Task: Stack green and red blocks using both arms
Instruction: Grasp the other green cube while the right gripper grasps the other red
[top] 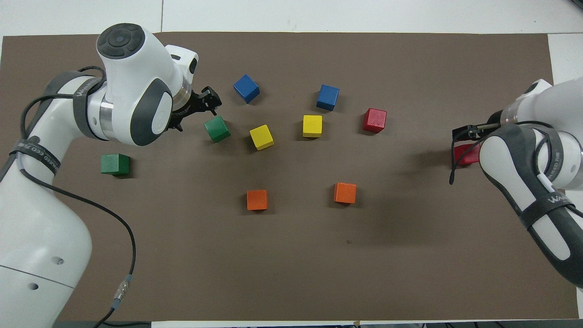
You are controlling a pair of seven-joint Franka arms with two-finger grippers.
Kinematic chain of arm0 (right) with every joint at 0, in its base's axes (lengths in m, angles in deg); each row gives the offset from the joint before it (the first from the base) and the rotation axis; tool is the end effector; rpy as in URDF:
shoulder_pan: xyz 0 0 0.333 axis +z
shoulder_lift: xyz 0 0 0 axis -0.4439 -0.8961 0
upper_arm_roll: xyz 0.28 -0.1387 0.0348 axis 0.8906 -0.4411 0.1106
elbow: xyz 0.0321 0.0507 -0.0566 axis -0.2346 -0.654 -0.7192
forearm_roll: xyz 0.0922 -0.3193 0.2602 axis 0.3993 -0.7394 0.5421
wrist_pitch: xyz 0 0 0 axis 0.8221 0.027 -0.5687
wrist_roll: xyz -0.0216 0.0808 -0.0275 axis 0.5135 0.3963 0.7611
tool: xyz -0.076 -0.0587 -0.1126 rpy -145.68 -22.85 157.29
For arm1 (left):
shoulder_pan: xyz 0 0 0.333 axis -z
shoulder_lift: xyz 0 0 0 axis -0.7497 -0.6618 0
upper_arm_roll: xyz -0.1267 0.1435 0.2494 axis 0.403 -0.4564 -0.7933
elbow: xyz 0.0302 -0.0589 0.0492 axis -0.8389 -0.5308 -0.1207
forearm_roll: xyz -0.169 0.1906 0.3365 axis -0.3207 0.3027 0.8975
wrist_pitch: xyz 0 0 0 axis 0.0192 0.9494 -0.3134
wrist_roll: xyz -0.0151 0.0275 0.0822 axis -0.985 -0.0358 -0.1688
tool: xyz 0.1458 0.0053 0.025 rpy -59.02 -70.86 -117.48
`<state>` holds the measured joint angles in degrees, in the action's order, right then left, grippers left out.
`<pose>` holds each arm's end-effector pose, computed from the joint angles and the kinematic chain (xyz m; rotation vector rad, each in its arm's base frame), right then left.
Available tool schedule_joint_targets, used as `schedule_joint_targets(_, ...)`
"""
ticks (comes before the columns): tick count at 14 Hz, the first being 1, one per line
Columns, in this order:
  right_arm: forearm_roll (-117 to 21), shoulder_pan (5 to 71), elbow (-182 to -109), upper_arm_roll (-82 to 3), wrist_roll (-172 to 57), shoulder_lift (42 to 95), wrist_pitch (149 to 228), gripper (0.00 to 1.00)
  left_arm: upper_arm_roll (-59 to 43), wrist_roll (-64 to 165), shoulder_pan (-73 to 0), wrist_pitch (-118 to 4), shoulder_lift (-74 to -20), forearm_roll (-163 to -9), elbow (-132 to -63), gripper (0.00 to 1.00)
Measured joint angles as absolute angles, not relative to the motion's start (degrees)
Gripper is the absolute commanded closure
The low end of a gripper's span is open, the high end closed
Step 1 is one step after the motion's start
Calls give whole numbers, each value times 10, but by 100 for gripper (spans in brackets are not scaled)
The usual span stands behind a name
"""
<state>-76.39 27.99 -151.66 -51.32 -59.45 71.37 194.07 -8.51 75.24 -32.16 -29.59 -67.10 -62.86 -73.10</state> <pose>0.6329 -0.0328 0.3288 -3.1295 -0.0466 -0.0357 0.6767 -0.2360 0.3174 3.0679 0.5904 -0.1252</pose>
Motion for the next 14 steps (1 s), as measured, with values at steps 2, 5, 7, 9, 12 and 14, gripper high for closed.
schedule_joint_targets(2,-793,327,-1464,-512,-676,711,1894,0,-85,757,-318,-318,-684,-627,-723,0)
schedule_joint_targets(5,-800,377,-1416,-510,-778,689,1879,0,-85,757,-315,-352,-686,-619,-738,0)
schedule_joint_targets(7,-800,403,-1358,-509,-842,649,1863,0,-85,757,-304,-378,-687,-612,-766,0)
schedule_joint_targets(9,-798,414,-1307,-508,-871,605,1857,0,-85,757,-294,-391,-687,-610,-783,0)
schedule_joint_targets(12,-786,412,-1267,-508,-887,553,1874,0,-86,758,-292,-410,-687,-609,-800,0)
schedule_joint_targets(14,-781,414,-1260,-507,-891,534,1902,0,-87,758,-292,-418,-687,-608,-807,11)
